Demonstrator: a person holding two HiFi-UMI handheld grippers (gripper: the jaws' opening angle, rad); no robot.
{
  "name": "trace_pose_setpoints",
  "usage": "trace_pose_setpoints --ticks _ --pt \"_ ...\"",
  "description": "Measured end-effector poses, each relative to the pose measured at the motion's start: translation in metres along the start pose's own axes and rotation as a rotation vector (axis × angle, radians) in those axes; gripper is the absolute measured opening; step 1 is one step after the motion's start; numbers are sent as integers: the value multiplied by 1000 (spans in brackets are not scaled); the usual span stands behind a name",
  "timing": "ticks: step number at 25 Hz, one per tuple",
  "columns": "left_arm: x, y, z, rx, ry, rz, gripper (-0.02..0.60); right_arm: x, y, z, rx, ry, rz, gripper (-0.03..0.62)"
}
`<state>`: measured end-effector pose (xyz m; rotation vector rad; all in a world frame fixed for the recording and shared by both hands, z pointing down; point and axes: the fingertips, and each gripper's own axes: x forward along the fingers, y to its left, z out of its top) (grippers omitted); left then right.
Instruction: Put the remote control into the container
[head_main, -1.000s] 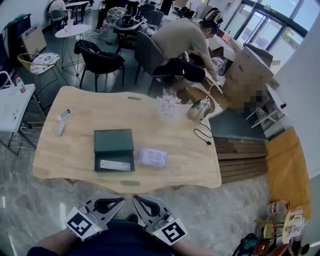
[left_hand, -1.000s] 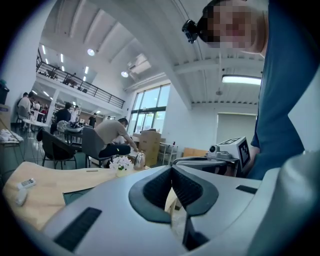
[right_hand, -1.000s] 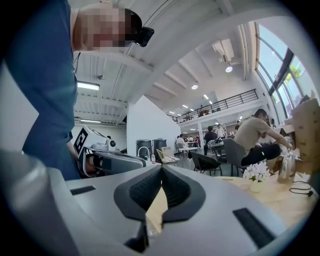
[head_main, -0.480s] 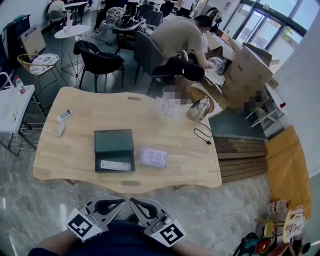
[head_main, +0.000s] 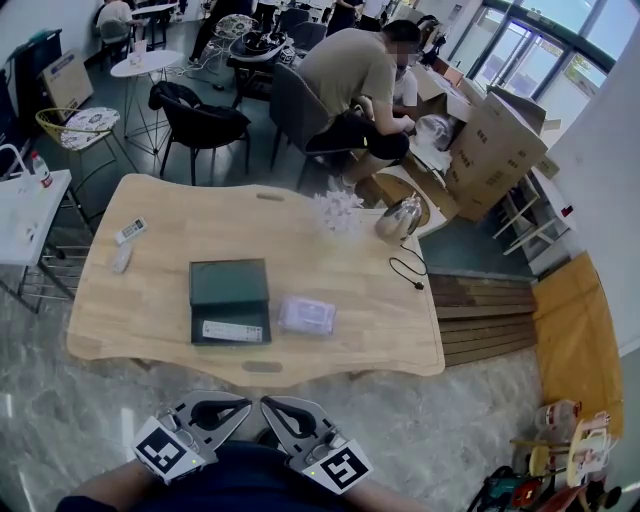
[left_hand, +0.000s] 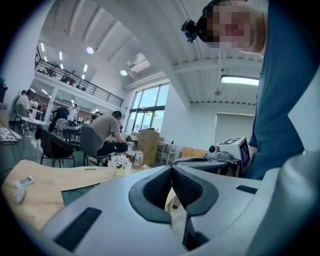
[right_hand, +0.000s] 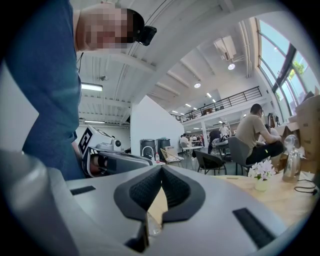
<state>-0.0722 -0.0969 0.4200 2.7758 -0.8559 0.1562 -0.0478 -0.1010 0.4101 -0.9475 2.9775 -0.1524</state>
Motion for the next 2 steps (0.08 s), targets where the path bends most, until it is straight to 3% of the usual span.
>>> trace_pose_setpoints --ticks 2 --pt "1 -1 -1 -5 3 -2 87 -2 -1 -1 5 3 -1 17"
